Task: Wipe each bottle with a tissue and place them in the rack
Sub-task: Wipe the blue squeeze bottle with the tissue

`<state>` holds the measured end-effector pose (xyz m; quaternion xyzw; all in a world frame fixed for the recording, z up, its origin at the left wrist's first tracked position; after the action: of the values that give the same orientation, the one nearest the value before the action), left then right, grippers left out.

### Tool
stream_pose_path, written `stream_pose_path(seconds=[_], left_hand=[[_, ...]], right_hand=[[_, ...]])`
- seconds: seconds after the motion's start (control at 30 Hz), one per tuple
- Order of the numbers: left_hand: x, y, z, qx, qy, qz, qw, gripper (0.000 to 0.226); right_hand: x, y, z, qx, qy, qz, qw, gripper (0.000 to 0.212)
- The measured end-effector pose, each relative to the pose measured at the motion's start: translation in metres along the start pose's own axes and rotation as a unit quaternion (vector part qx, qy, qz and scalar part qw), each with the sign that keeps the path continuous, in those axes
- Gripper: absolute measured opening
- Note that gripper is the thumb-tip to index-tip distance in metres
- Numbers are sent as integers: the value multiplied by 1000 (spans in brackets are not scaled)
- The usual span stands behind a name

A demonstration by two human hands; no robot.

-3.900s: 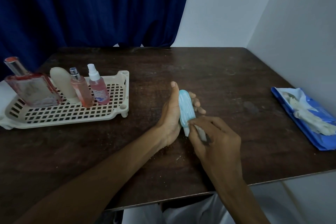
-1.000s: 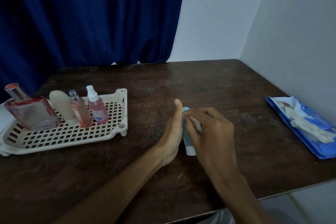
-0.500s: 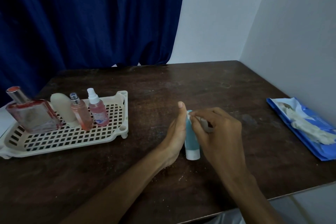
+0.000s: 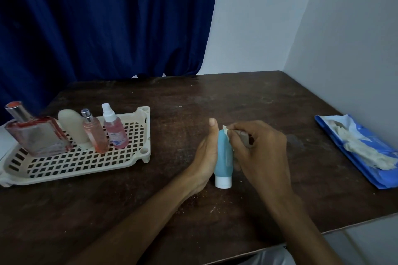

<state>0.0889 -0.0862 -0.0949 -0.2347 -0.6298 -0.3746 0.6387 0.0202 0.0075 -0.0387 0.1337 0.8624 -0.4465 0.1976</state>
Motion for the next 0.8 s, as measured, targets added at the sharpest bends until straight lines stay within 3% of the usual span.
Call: stream_pose_path(seconds=[0.5, 0.67, 0.8], left_hand=[[4, 2, -4, 72, -7, 36, 997, 65], [8, 1, 0, 61, -29, 61, 996, 79], [6, 0, -2, 72, -25, 85, 994, 69]], right_hand=[[-7, 10, 5, 11, 16, -23, 1000, 13], [-4, 15, 1, 17, 13, -13, 1000, 11], [-9, 13, 6, 18, 11, -6, 1000, 9]])
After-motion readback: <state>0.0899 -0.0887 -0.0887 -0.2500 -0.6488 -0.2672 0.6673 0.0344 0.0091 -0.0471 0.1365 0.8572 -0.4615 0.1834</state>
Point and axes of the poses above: each hand's wrist, its own y-axis away from the middle knuckle, its own z-axis out of the palm, x = y × z, the point moved 4 cm from there along -y, towards the middle knuckle, and after that the axes turned 7 degrees about -z, right-handed, at the moved point
